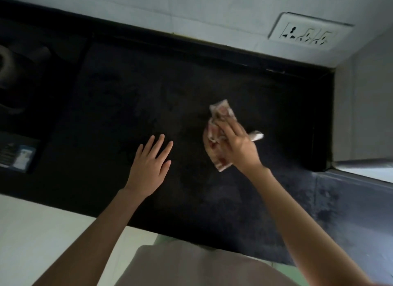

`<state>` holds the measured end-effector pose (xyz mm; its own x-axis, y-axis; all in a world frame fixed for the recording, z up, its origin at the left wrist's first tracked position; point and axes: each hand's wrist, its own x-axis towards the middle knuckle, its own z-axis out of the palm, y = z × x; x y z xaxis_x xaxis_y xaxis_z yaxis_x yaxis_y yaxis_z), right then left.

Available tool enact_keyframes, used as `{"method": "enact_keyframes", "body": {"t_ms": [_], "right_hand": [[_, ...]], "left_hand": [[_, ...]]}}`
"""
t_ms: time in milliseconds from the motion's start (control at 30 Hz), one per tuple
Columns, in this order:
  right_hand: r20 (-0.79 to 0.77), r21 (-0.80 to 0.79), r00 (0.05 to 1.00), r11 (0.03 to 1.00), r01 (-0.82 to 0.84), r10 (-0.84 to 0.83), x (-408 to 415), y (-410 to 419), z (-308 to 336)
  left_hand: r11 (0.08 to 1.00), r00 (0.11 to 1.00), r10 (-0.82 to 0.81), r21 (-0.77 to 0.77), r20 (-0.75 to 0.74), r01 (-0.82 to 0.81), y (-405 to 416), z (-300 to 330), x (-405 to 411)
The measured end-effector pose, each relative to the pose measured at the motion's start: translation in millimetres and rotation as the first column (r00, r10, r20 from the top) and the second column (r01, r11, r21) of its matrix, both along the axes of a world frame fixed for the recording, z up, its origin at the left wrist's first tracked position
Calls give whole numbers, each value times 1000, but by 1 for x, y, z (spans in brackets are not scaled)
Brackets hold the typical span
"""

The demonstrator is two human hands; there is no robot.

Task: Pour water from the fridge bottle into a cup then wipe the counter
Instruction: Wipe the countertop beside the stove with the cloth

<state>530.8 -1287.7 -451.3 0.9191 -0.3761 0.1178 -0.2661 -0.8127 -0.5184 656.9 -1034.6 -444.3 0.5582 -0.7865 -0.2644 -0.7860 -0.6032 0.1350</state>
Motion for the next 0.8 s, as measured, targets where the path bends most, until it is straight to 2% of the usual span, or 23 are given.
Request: {"method": "enact_keyframes", "body": {"t_ms": [100, 167, 233, 400, 467, 567, 633, 700, 800], "right_hand": [[-22, 25, 986, 985, 168, -168, -8, -52, 2], [-82, 12, 958, 961, 278, -276, 21, -85, 4], [-91, 23, 949, 952, 305, -302, 65, -101, 5], [-81, -16, 990, 993, 116, -117, 158, -52, 6], [-83, -2, 996, 1000, -19, 18, 158, -18, 8], [-72, -6, 975, 977, -211, 211, 115, 16, 4], [-36, -10, 975, 975, -221, 221, 74, 22, 2], [-7, 0, 989, 989, -150, 150, 46, 10, 0], [-32, -3, 999, 999, -32, 32, 54, -30, -1]], "left_hand": [[1000, 1000, 16, -9, -7, -17, 0, -1, -1], [1000, 1000, 23, -9, -4, -23, 0, -2, -2], [1000, 1000, 21, -12, -4, -21, 0, -2, -2], [1000, 1000, 19, -13, -17, -20, -1, 2, -1], [1000, 1000, 20, -11, -19, -20, -1, 2, 0], [1000, 999, 22, -2, -25, -22, 0, 1, -1], [1000, 1000, 22, -7, -22, -22, 0, 0, -1], [999, 999, 33, -10, -25, -33, 0, 0, -1], [999, 998, 49, -17, -30, -50, -1, -1, -3]]}}
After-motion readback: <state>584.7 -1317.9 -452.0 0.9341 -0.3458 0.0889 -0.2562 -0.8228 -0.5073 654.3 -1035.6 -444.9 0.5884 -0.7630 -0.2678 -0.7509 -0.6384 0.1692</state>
